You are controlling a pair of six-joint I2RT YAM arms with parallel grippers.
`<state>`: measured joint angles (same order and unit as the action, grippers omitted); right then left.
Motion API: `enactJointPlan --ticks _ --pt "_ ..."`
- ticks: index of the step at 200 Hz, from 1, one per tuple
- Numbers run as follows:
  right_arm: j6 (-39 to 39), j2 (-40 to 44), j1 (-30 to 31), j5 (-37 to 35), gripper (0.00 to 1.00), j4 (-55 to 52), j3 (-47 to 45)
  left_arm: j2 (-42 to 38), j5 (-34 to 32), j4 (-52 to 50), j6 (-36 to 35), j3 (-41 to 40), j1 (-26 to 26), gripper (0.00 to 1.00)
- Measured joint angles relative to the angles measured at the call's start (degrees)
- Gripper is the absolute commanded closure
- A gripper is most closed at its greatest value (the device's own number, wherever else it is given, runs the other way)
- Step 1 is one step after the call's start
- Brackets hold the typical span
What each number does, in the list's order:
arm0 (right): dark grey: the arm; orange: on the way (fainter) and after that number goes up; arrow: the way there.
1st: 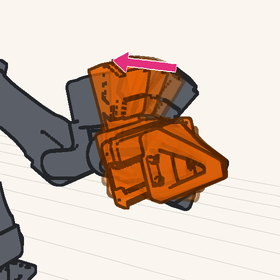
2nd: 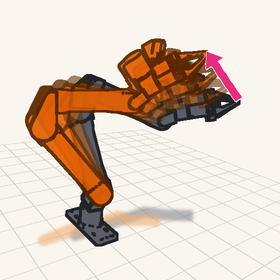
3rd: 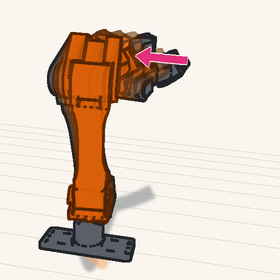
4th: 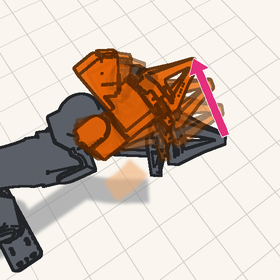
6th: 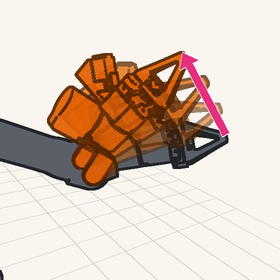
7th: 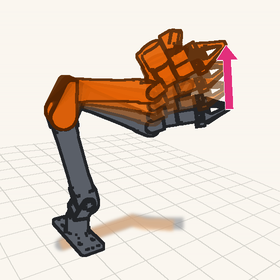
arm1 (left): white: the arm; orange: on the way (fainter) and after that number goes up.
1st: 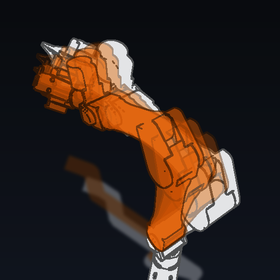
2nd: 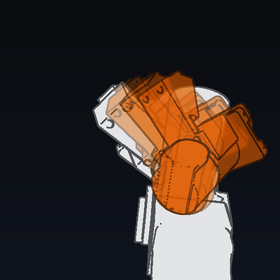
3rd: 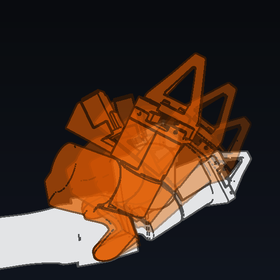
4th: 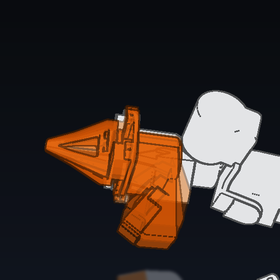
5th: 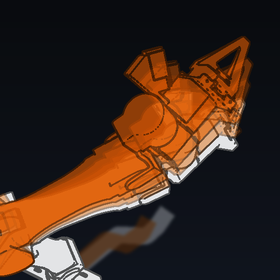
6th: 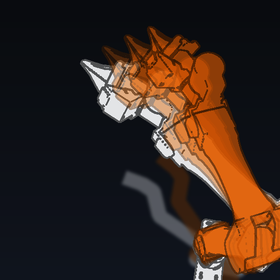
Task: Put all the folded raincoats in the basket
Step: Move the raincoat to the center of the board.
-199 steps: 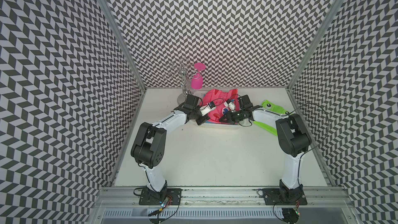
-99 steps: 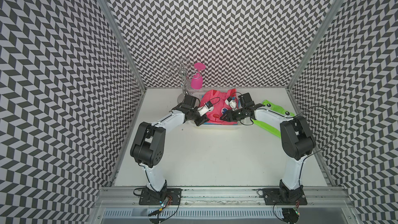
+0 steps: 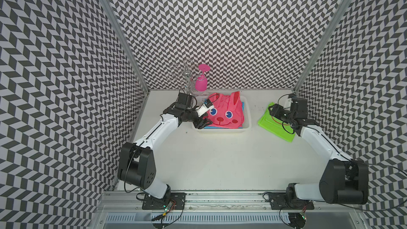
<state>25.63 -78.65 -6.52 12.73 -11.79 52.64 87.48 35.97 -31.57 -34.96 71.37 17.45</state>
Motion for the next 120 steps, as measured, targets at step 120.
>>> enactJointPlan --ticks 120 --pt "-1.05 -15.17 -21.35 3.17 0.32 8.92 -7.85 -10.25 -12.57 11.28 10.34 -16.31 -8.13 0.09"
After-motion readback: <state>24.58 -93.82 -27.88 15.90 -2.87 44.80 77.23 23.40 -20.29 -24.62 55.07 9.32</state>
